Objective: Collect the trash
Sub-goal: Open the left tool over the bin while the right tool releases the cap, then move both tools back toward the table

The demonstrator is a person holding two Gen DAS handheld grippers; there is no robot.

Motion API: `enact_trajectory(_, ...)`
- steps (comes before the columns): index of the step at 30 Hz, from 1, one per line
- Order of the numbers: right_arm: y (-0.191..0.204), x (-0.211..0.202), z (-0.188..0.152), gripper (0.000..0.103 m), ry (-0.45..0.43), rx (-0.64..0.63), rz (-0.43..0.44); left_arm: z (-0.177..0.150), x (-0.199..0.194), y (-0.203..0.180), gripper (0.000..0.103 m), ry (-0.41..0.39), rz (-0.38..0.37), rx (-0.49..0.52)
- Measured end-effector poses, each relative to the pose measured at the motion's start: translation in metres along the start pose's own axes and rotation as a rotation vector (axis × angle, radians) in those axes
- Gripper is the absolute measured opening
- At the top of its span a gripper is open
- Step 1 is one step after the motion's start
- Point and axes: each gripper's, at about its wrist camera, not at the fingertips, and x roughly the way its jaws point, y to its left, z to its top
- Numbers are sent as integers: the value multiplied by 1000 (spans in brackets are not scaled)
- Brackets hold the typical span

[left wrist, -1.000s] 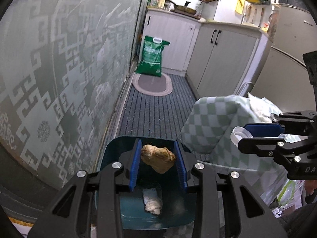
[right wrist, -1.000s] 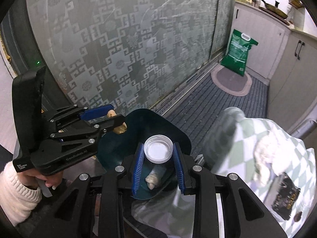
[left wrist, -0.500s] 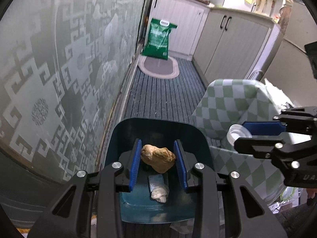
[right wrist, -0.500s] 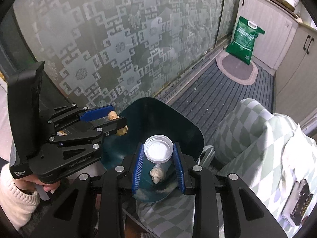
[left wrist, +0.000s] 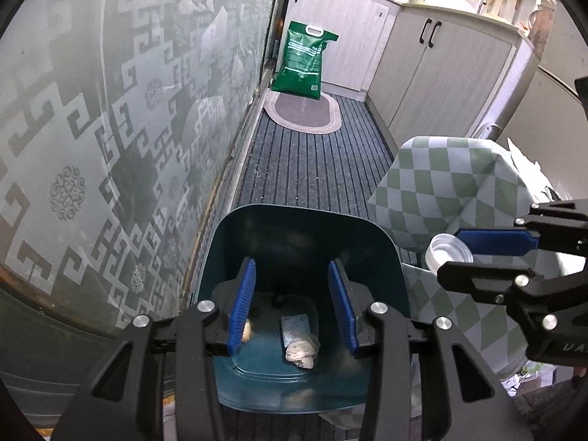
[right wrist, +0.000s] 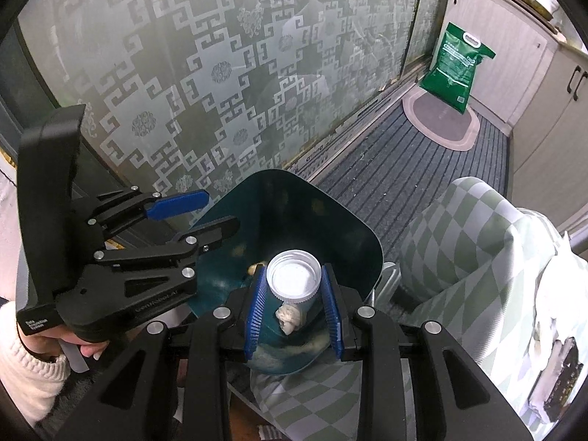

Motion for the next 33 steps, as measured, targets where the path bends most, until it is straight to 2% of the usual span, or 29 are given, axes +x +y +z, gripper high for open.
enact_trajectory(5, -1, 1, -1, 30, 0, 2, -1, 2, -9, 2, 45, -41, -8, -12)
enact_trajectory(10, -1, 2, 0, 30, -1, 5, 5, 6, -29, 1, 53, -136, -21, -17)
enact_trajectory(18, -1, -2, 2, 30, -26, 12, 25, 13, -57, 1, 56, -272, -52, -46)
enact_trajectory(20, -2, -4, 2, 33, -33, 15, 27, 15, -63, 0, 58, -299, -63, -51)
enact_trajectory(22, -4, -6, 2, 49, -43, 29, 29, 15, -67, -2, 59, -315, -70, -48)
enact_trajectory(28, -13, -25, 1, 50, -110, 52, 27, 17, -80, -18, 65, -375, -128, -21)
enact_trajectory(33, -21, -49, -1, 50, -188, 65, 4, 17, -97, -30, 68, -463, -188, -11)
